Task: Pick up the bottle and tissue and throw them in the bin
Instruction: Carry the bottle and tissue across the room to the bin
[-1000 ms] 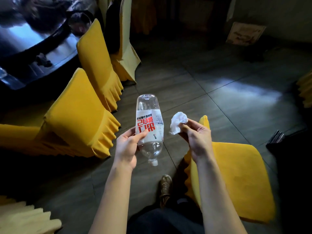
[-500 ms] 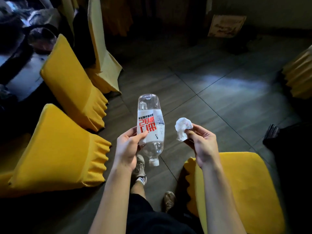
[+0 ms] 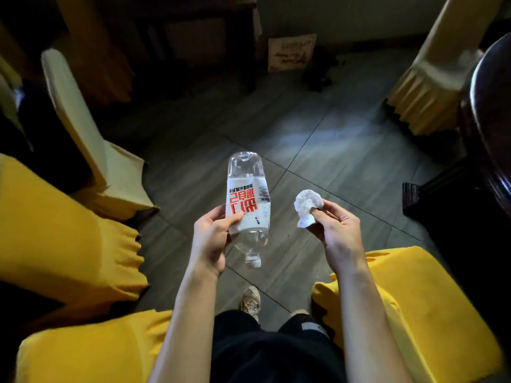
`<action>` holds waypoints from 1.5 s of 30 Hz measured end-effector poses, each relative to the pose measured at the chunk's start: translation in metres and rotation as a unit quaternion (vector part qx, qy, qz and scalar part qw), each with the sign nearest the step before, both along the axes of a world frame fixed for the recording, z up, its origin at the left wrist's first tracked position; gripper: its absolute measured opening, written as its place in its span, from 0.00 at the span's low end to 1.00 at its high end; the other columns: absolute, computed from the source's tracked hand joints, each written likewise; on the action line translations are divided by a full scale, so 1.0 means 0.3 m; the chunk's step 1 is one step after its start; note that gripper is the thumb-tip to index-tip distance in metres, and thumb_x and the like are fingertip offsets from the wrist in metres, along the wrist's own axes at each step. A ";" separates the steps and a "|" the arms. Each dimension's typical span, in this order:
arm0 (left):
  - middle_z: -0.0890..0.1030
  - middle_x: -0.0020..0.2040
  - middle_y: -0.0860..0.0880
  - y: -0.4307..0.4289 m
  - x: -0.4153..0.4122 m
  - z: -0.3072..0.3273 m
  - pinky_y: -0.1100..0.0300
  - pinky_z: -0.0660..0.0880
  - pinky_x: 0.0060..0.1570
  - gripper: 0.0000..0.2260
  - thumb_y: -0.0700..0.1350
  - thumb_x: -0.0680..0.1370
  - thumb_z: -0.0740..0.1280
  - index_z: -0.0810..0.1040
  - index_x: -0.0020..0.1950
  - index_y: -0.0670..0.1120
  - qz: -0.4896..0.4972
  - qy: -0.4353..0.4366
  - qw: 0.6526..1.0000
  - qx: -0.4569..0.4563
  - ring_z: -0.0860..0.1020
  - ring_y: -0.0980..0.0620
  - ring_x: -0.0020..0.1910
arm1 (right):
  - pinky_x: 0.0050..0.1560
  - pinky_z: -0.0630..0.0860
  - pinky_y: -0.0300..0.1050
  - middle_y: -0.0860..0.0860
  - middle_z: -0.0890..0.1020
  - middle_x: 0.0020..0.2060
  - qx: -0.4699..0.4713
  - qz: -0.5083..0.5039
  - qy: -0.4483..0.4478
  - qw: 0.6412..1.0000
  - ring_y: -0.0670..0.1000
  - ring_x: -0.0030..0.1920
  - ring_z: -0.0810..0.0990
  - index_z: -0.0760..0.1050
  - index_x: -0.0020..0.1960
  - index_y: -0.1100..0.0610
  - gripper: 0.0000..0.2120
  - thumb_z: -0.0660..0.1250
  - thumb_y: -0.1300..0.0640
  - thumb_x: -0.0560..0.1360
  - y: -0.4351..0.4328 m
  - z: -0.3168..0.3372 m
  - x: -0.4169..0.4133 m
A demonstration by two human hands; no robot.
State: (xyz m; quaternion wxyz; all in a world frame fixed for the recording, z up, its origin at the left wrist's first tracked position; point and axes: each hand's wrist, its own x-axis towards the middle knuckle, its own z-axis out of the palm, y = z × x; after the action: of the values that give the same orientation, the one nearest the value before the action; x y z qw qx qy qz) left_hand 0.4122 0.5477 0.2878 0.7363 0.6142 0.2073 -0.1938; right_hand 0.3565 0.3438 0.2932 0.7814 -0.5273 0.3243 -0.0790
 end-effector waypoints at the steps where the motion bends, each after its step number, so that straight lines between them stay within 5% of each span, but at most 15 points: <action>1: 0.88 0.51 0.44 0.009 0.043 0.006 0.55 0.81 0.44 0.10 0.34 0.77 0.70 0.84 0.56 0.42 0.000 0.002 1.000 -0.005 0.86 0.47 0.47 | 0.47 0.82 0.43 0.58 0.82 0.41 -0.007 -0.007 0.002 1.000 0.50 0.42 0.80 0.83 0.46 0.62 0.13 0.66 0.76 0.72 0.009 0.007 0.027; 16: 0.87 0.49 0.44 -0.214 0.674 0.015 0.65 0.77 0.31 0.10 0.34 0.77 0.68 0.85 0.56 0.42 -0.054 0.009 0.997 -0.050 0.85 0.53 0.40 | 0.38 0.80 0.36 0.50 0.87 0.39 -0.049 -0.111 0.007 0.993 0.45 0.39 0.83 0.84 0.52 0.59 0.13 0.67 0.72 0.76 -0.193 -0.014 0.556; 23: 0.87 0.52 0.43 -0.455 1.082 0.089 0.50 0.80 0.54 0.10 0.36 0.77 0.70 0.85 0.56 0.42 -0.086 -0.030 0.995 -0.031 0.85 0.47 0.49 | 0.39 0.82 0.39 0.48 0.88 0.38 -0.052 -0.146 -0.021 0.988 0.45 0.38 0.84 0.84 0.49 0.55 0.14 0.66 0.71 0.76 -0.422 0.048 0.959; 36: 0.88 0.49 0.44 -0.809 1.600 0.050 0.60 0.81 0.38 0.10 0.35 0.76 0.70 0.85 0.55 0.42 -0.131 -0.011 0.991 -0.034 0.86 0.51 0.42 | 0.34 0.81 0.41 0.49 0.88 0.39 -0.021 -0.209 0.007 0.978 0.46 0.37 0.85 0.83 0.54 0.59 0.12 0.66 0.71 0.78 -0.748 0.016 1.403; 41: 0.87 0.53 0.41 -0.989 1.864 0.040 0.40 0.76 0.61 0.11 0.35 0.76 0.71 0.85 0.57 0.40 -0.174 -0.015 0.984 -0.037 0.84 0.43 0.51 | 0.32 0.81 0.40 0.53 0.86 0.39 -0.011 -0.270 -0.002 0.963 0.45 0.31 0.81 0.82 0.56 0.61 0.11 0.66 0.71 0.78 -0.895 0.005 1.618; 45: 0.87 0.53 0.42 -1.130 2.129 0.053 0.39 0.76 0.63 0.11 0.36 0.76 0.71 0.85 0.57 0.41 -0.212 -0.029 0.976 -0.039 0.85 0.41 0.55 | 0.32 0.80 0.38 0.51 0.86 0.38 -0.014 -0.315 -0.003 0.949 0.45 0.31 0.82 0.83 0.55 0.60 0.11 0.66 0.70 0.78 -1.010 0.007 1.818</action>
State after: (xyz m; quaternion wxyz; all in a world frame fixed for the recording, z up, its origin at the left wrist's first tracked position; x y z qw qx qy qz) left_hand 1.0510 0.2088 0.3037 0.7078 0.6201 0.0430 -0.3355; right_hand 0.9020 0.0409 0.2953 0.7104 -0.4089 0.4704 -0.3269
